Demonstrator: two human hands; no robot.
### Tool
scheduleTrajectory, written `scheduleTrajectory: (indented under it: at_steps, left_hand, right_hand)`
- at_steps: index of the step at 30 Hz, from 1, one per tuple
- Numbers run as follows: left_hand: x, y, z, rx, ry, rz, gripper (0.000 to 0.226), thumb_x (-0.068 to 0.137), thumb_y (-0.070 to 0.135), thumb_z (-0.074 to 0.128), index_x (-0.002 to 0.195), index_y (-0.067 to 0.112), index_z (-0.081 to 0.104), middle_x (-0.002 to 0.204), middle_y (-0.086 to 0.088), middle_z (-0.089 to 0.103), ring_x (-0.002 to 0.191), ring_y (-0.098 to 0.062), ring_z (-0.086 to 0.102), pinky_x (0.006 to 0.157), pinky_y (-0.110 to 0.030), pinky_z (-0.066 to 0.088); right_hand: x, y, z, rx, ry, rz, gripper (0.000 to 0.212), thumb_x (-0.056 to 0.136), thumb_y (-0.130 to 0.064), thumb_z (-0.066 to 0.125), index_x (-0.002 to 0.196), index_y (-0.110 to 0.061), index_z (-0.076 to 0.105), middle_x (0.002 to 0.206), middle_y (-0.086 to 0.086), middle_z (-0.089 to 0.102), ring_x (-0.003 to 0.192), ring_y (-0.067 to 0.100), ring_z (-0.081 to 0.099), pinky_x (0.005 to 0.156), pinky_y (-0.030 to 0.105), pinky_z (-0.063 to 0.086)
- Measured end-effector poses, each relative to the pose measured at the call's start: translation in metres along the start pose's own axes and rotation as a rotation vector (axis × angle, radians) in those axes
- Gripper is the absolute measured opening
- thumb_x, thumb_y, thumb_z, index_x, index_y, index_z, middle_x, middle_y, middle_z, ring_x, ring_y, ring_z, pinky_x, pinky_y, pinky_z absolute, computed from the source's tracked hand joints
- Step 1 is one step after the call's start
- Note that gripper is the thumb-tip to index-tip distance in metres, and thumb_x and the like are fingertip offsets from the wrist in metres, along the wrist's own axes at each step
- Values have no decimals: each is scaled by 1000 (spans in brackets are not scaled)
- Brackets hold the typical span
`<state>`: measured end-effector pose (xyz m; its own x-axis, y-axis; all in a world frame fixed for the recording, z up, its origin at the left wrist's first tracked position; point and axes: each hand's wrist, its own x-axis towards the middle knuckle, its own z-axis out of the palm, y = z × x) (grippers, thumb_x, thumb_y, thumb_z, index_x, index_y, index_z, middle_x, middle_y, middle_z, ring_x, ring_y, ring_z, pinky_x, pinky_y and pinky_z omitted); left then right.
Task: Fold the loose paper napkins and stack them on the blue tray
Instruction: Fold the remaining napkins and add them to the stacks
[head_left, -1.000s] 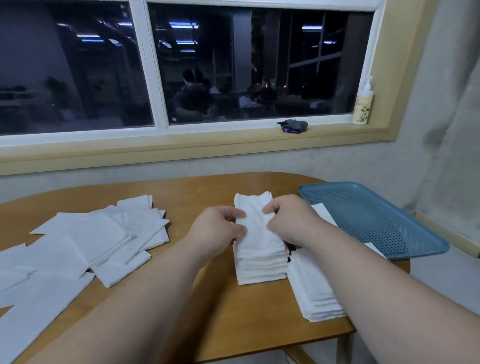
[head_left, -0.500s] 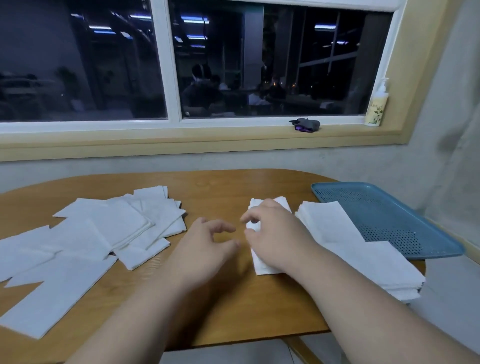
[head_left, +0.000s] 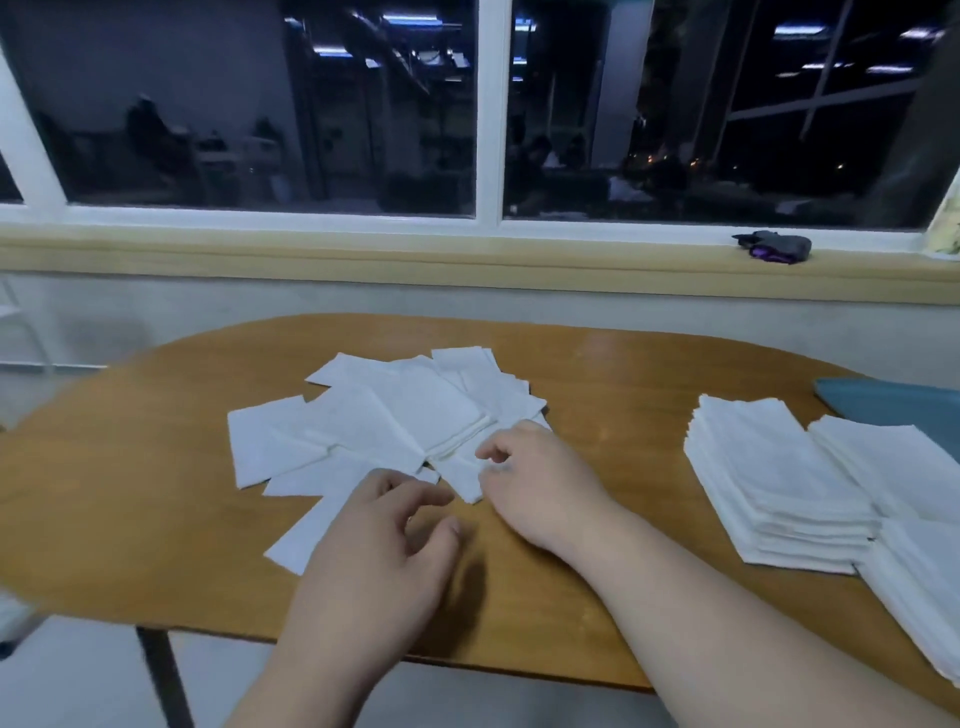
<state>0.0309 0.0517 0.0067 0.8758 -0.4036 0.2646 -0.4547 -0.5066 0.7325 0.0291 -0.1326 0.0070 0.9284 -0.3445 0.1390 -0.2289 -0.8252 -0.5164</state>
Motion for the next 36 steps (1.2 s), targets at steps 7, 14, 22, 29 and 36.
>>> scheduleTrajectory:
  at_steps: [7,14,22,29,36]
  left_hand:
    - [19,-18,-4,-20,5,-3,17,89,44,57,102,40,67,103,26,53,80,4,55,66,-12,38]
    - [26,-28,-8,-95,11,-36,11,90,43,55,94,41,66,98,25,54,81,4,54,66,-13,38]
    - [28,-30,-12,-117,54,-11,15,91,41,55,99,38,67,96,24,54,83,7,54,66,-7,36]
    - [21,-34,-17,-120,176,110,41,86,41,59,126,45,55,118,32,38,121,2,37,94,-23,43]
    - [-3,-32,-16,36,-66,270,44,87,46,60,127,57,45,130,36,27,129,8,22,96,-21,39]
  right_hand:
    - [67,-4,20,-73,175,138,30,88,-44,55,109,-27,67,115,-3,61,115,24,51,98,39,46]
    - [88,-6,33,-55,274,183,9,83,-37,59,77,-30,59,99,-7,58,103,25,55,89,41,50]
    - [64,-23,19,170,361,85,12,87,-21,58,79,-30,61,80,-15,62,77,7,58,61,25,44]
    - [-22,-30,-31,532,292,16,15,86,-10,70,79,-22,68,68,-2,68,52,22,64,57,35,50]
    - [-85,9,-44,520,-62,182,20,89,-5,65,75,-19,68,62,12,63,45,24,52,48,32,40]
